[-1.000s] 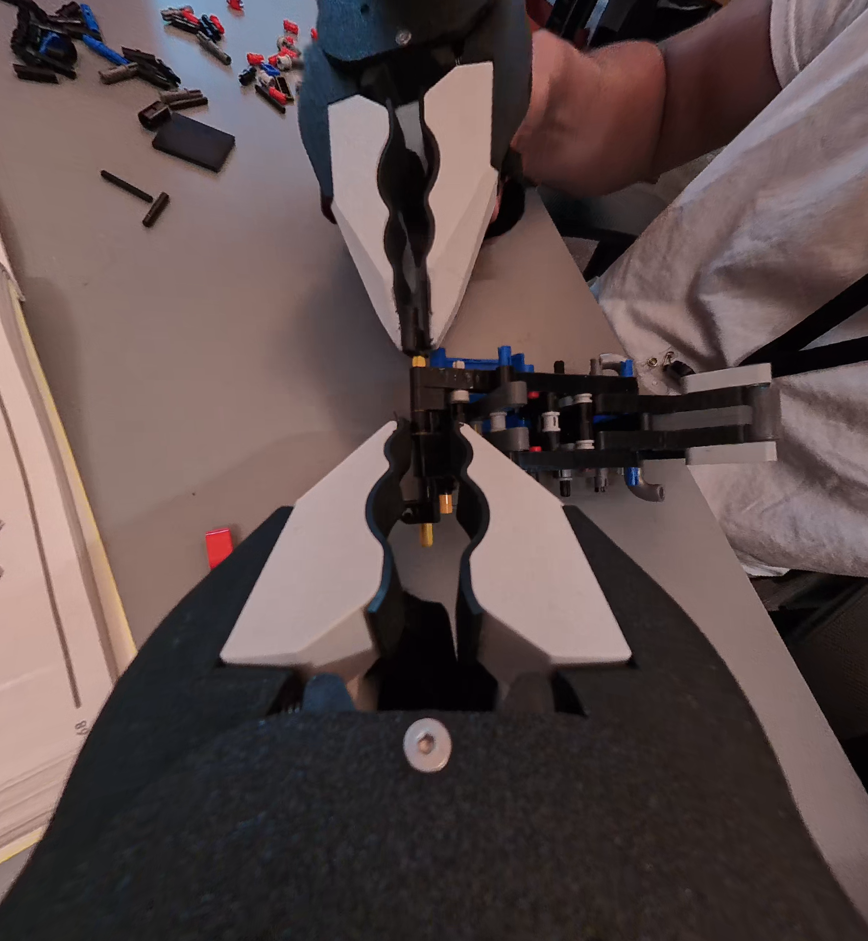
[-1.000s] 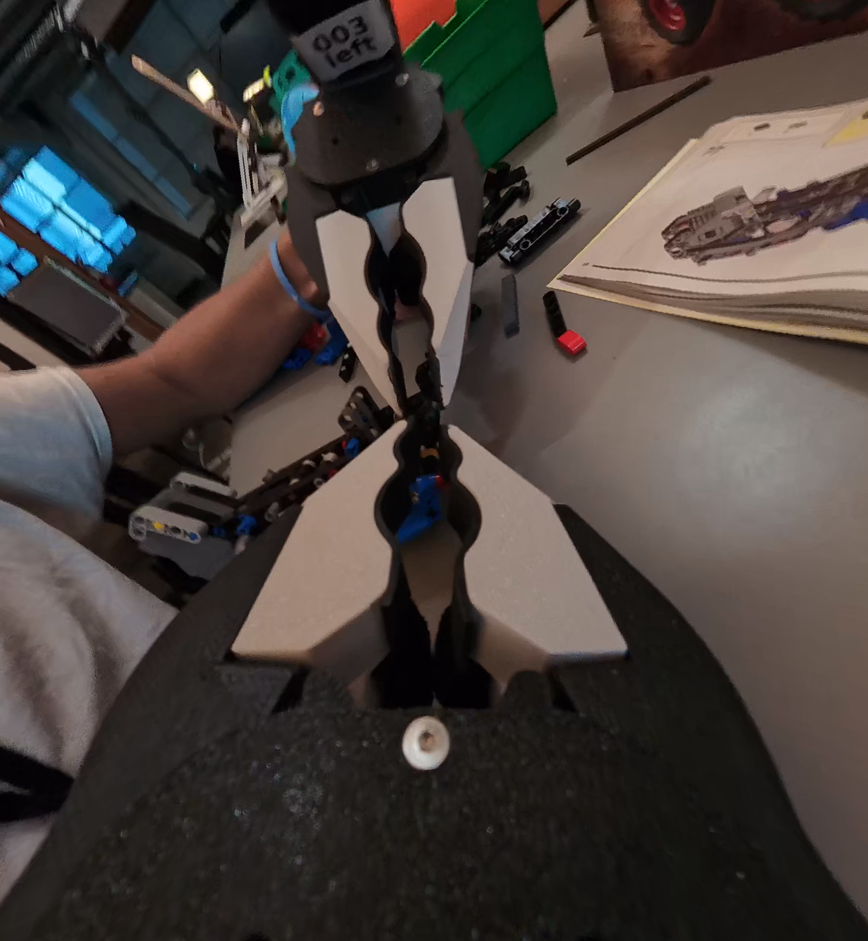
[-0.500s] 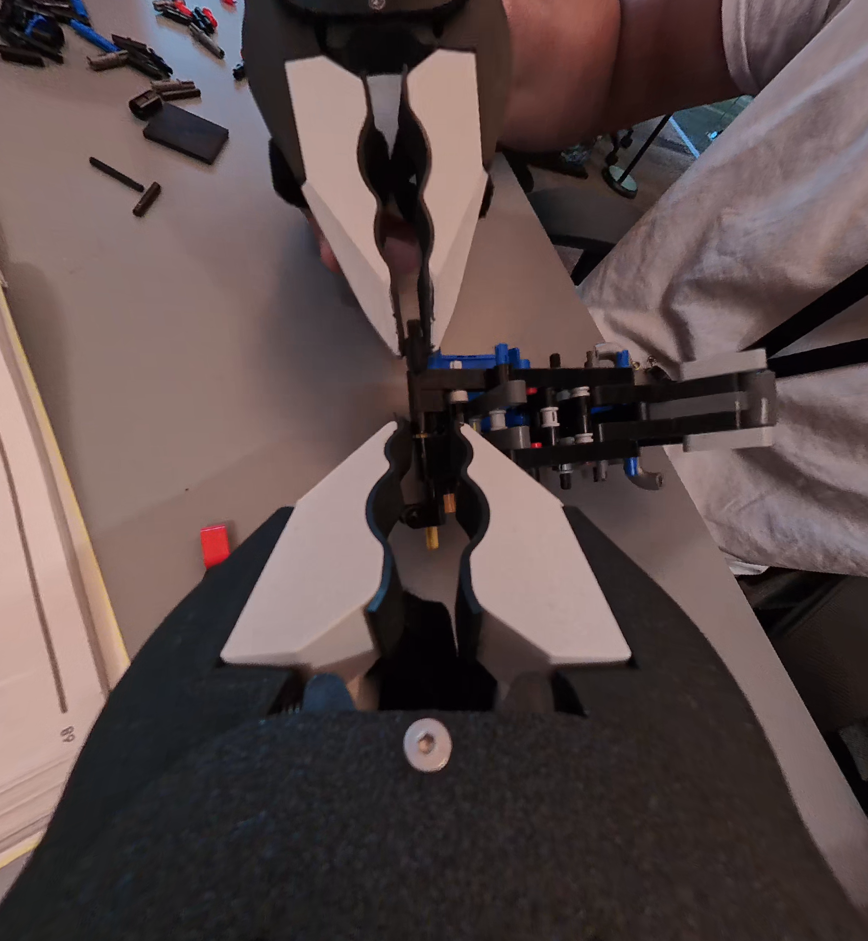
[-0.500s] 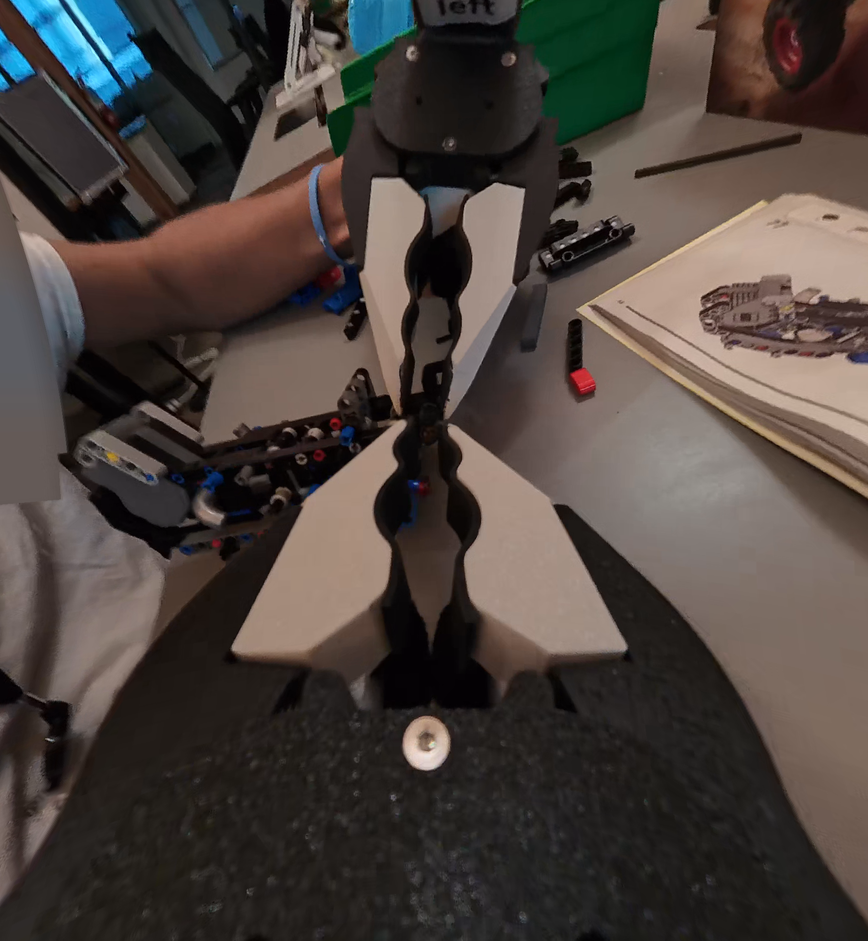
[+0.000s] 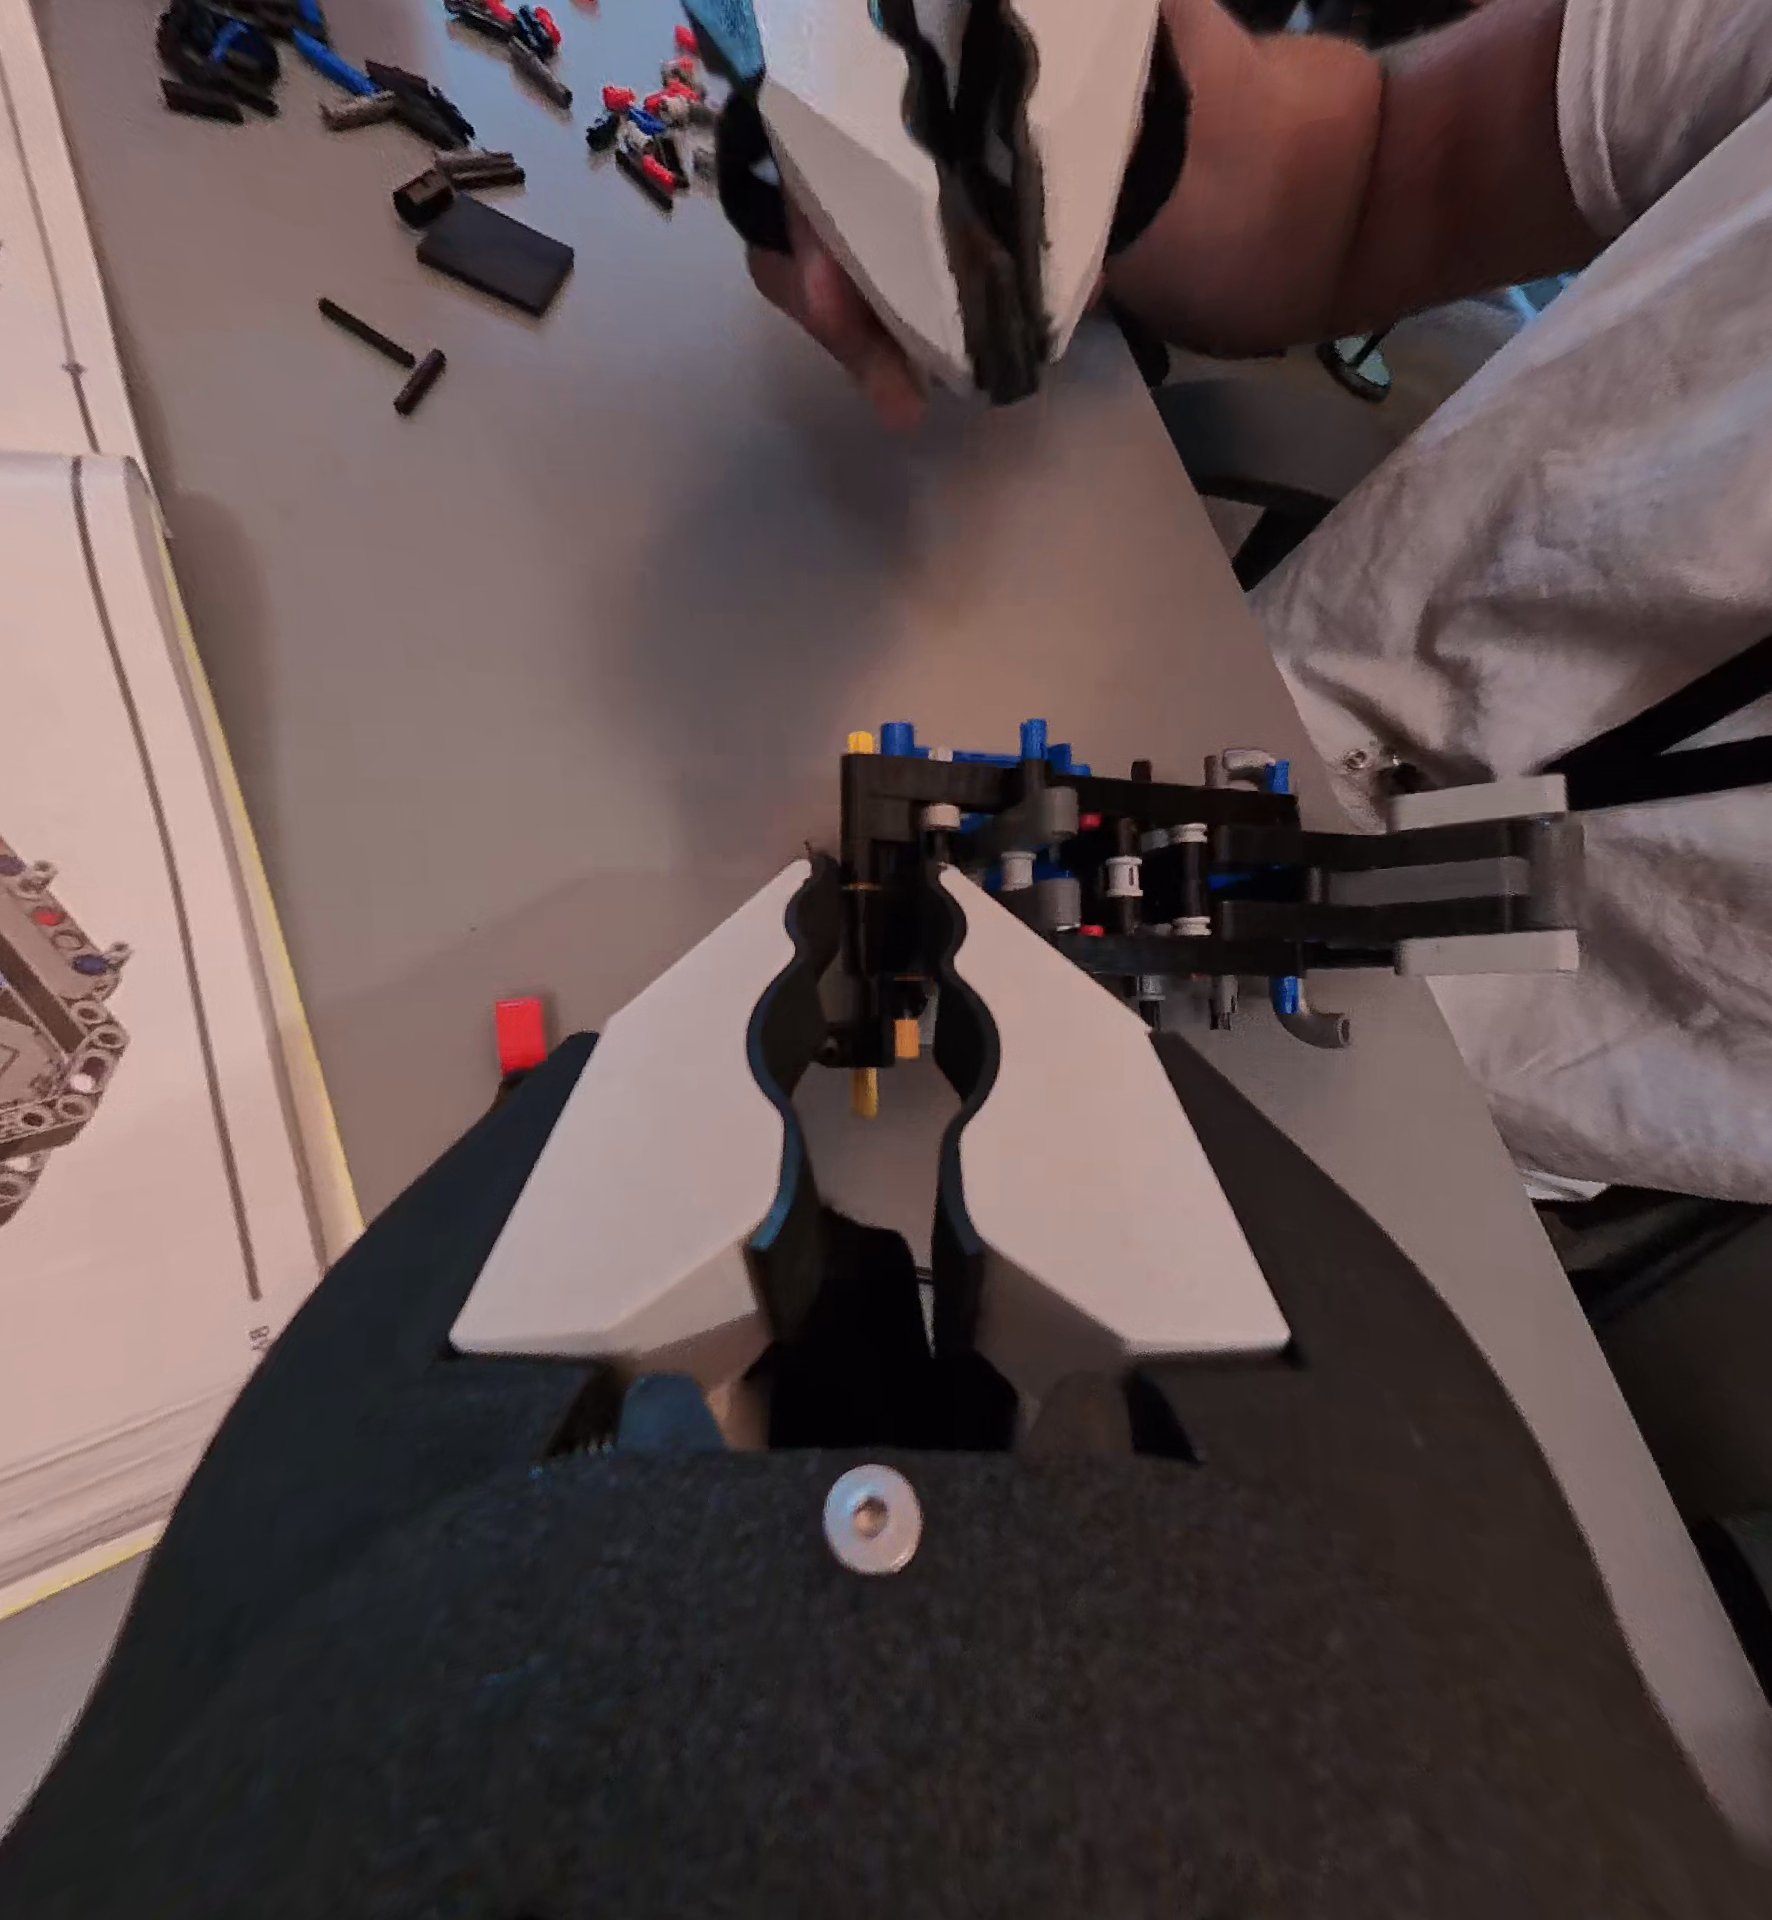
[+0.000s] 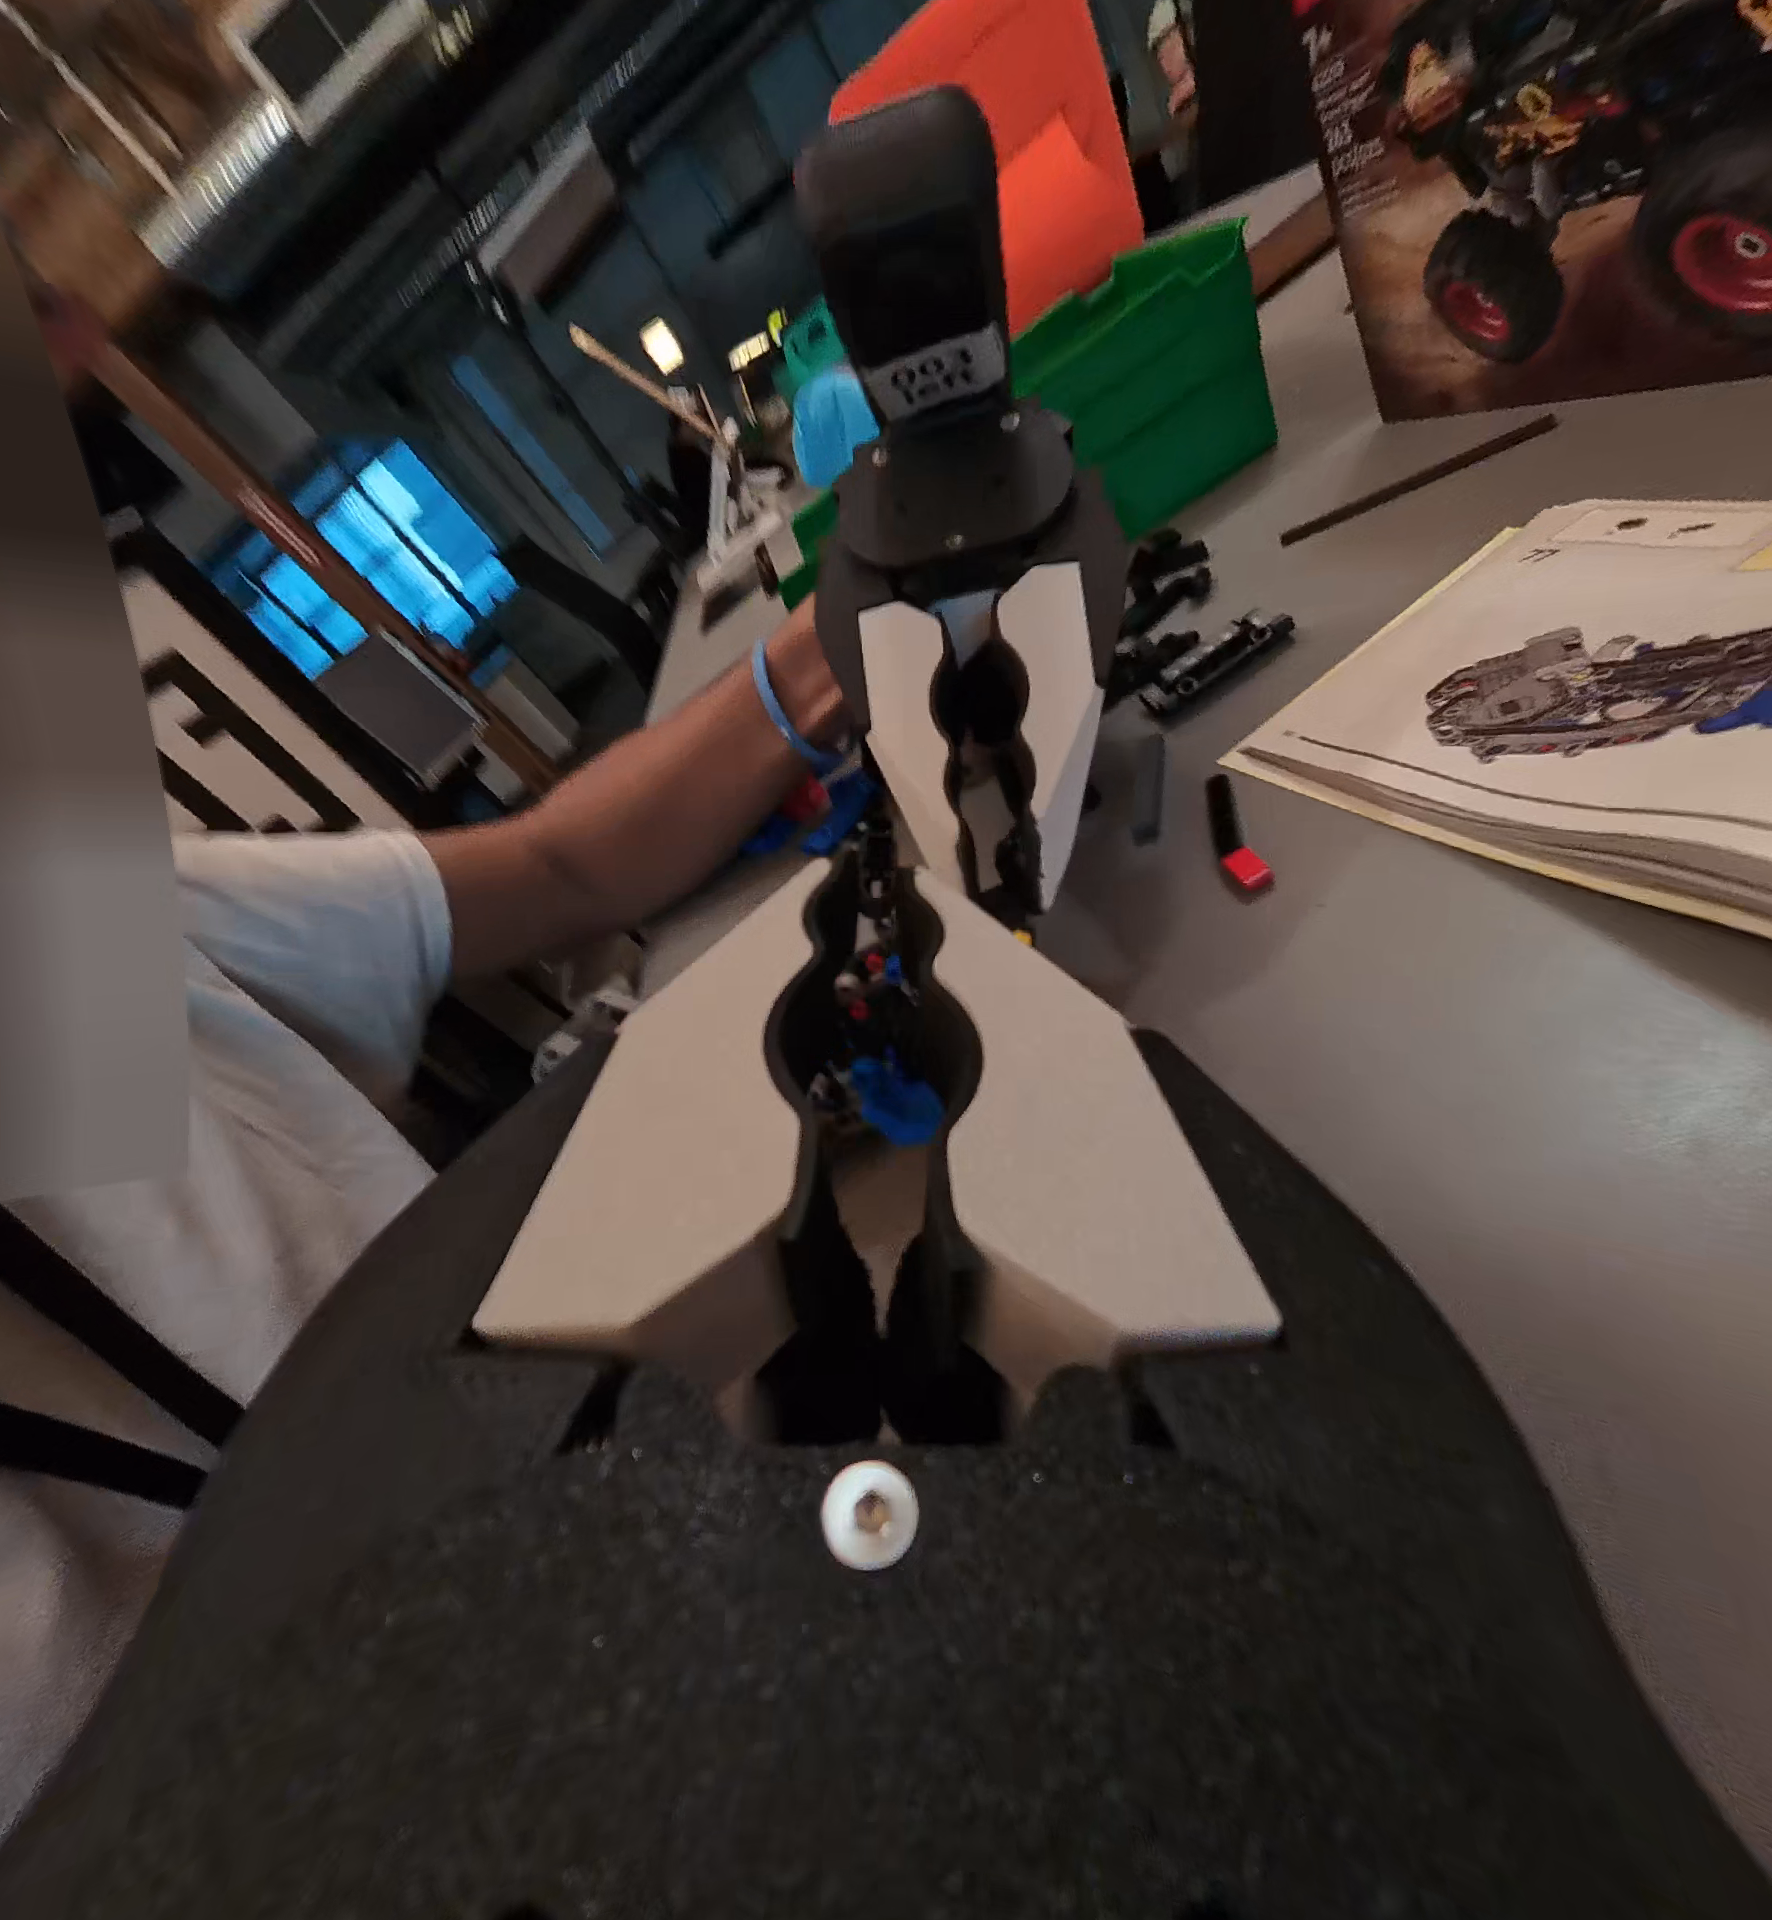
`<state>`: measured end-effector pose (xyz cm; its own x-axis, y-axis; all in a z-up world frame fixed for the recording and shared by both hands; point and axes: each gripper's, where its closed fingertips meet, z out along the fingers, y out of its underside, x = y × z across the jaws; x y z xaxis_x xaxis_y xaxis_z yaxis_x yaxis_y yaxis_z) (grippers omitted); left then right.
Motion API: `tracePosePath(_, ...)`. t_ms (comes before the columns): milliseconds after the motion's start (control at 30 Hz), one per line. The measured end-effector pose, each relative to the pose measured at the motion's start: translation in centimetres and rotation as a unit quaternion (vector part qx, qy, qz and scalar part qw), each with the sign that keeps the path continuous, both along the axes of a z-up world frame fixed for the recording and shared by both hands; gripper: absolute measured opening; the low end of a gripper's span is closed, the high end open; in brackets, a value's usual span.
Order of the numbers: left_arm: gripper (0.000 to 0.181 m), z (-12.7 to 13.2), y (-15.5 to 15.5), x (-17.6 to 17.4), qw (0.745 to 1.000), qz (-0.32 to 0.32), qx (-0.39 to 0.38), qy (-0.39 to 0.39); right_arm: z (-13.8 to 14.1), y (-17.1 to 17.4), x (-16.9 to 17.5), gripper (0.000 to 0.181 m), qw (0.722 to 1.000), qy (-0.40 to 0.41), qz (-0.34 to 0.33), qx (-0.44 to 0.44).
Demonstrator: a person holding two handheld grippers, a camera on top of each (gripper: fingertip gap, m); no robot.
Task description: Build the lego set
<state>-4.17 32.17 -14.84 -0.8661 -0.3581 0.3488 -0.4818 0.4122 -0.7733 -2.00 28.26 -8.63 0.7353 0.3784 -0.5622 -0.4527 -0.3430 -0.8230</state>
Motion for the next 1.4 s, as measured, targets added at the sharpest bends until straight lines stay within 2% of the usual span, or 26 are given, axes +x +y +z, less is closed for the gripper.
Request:
tracePosePath(100,0.021,0.6,-0.1,1.2,0.999,0.036,0.021,-0.022,0.7,-0.2,0.1,0.006,0.995,0.087,-0.012,0.037)
tracePosePath(200,0.036,3.5,-0.7,3.0,0.988,0.095,0.031,-0.114,1.6,-0.6,0.9,0.006,0.984,0.163,-0.023,0.064)
tracePosePath(267,0.037,5.2,-1.7,3.8,0.963,0.126,0.077,-0.224,2.2,-0.9,1.0,0.006,0.980,0.183,-0.021,0.077)
tracePosePath(333,0.031,6.6,-3.2,4.2,0.923,0.147,0.131,-0.329,2.2,-1.0,1.3,0.006,0.981,0.175,-0.030,0.081)
tracePosePath(433,0.029,8.1,-5.0,4.4,0.865,0.164,0.191,-0.435,2.8,-1.4,1.5,0.006,0.978,0.183,-0.033,0.097)
tracePosePath(533,0.027,9.1,-6.2,4.4,0.841,0.180,0.197,-0.471,2.8,-1.5,1.1,0.006,0.979,0.176,-0.029,0.096)
tracePosePath(633,0.016,9.2,-6.9,4.2,0.840,0.175,0.198,-0.473,3.5,-1.9,0.7,0.006,0.979,0.169,-0.019,0.114)
tracePosePath(733,0.014,8.8,-6.7,4.1,0.835,0.159,0.221,-0.478,3.0,-2.1,0.8,0.006,0.985,0.140,-0.024,0.102)
tracePosePath(833,0.013,8.2,-6.8,3.6,0.843,0.132,0.221,-0.472,2.4,-2.3,0.3,0.006,0.989,0.121,-0.010,0.085)
tracePosePath(1000,0.013,7.6,-6.8,3.0,0.842,0.107,0.229,-0.476,1.8,-2.2,-0.3,0.006,0.995,0.075,-0.004,0.072)
tracePosePath(1067,0.013,7.3,-6.7,2.9,0.841,0.100,0.238,-0.475,1.4,-2.1,-0.4,0.007,0.997,0.031,-0.015,0.067)
tracePosePath(1133,0.014,6.4,-6.4,2.8,0.856,0.088,0.241,-0.448,0.5,-1.9,-0.2,0.006,0.998,-0.011,-0.026,0.049)
tracePosePath(1200,0.019,5.7,-4.2,2.9,0.895,0.113,0.235,-0.362,0.3,-1.9,0.5,0.006,0.997,-0.048,-0.046,0.047)
tracePosePath(1267,0.025,4.8,-2.0,2.0,0.945,0.133,0.182,-0.237,-1.0,-2.0,1.4,0.007,0.992,-0.105,-0.061,0.021)
tracePosePath(1300,0.025,4.2,-1.2,1.4,0.962,0.128,0.161,-0.180,-1.6,-2.0,2.0,0.006,0.988,-0.135,-0.074,0.011)
tracePosePath(1367,0.028,2.9,-0.2,0.4,0.980,0.093,0.151,-0.091,-2.3,-1.9,2.8,0.006,0.980,-0.174,-0.094,-0.007)
tracePosePath(1400,0.028,2.3,0.2,0.5,0.981,0.078,0.165,-0.063,-2.4,-1.9,2.8,0.006,0.978,-0.183,-0.098,-0.008)
